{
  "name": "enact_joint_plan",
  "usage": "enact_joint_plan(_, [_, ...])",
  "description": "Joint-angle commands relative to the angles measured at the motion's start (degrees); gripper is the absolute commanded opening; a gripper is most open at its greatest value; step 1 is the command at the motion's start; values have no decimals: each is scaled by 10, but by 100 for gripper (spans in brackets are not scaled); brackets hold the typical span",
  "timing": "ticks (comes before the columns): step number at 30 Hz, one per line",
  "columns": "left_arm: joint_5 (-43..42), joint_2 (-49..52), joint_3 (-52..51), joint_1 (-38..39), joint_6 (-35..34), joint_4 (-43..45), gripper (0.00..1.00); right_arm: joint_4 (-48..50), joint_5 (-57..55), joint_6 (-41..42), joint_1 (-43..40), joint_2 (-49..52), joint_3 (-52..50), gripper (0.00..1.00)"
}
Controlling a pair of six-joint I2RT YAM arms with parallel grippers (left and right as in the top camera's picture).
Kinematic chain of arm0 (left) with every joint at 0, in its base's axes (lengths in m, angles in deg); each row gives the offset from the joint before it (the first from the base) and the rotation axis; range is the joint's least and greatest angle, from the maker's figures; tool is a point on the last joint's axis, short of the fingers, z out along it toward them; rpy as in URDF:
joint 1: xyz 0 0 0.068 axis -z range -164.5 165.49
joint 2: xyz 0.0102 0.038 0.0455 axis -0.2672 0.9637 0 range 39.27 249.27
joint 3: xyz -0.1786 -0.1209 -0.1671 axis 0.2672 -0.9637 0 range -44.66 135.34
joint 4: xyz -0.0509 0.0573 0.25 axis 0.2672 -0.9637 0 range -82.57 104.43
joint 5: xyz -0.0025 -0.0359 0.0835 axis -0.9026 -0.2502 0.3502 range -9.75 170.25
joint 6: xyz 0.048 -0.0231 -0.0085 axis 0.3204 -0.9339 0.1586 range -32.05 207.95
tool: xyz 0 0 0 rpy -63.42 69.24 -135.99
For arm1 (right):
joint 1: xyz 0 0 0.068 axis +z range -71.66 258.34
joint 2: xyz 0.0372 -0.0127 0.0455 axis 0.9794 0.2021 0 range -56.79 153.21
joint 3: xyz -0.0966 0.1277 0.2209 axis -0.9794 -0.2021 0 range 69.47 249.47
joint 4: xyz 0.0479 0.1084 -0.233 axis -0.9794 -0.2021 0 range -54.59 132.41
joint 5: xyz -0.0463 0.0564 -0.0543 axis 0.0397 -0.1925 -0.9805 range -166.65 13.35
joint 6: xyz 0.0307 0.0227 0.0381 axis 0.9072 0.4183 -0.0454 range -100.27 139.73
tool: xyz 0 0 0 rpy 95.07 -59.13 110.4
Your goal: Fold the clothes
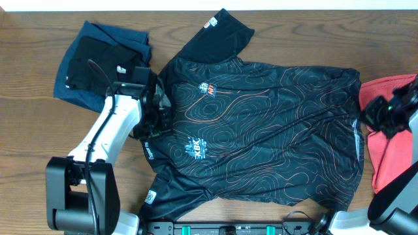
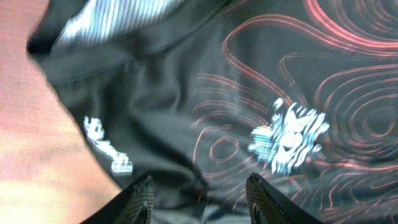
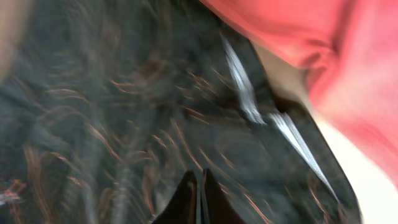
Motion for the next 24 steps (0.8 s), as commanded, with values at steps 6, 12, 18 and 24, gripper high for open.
enact_joint_plan(6, [-44, -7, 9, 1, 57, 102, 40, 181, 3, 101, 73, 31, -34, 1])
enact_joint_plan(12, [-53, -7, 9, 1, 74, 88, 39, 306, -67, 163, 126, 120, -37, 1])
enact_joint_plan(18, [-53, -7, 9, 1, 74, 62, 39, 386, -80, 244, 129, 210, -37, 1])
enact_joint_plan(24, [-53, -7, 9, 1, 74, 61, 40, 459, -94, 278, 127, 303, 8, 1])
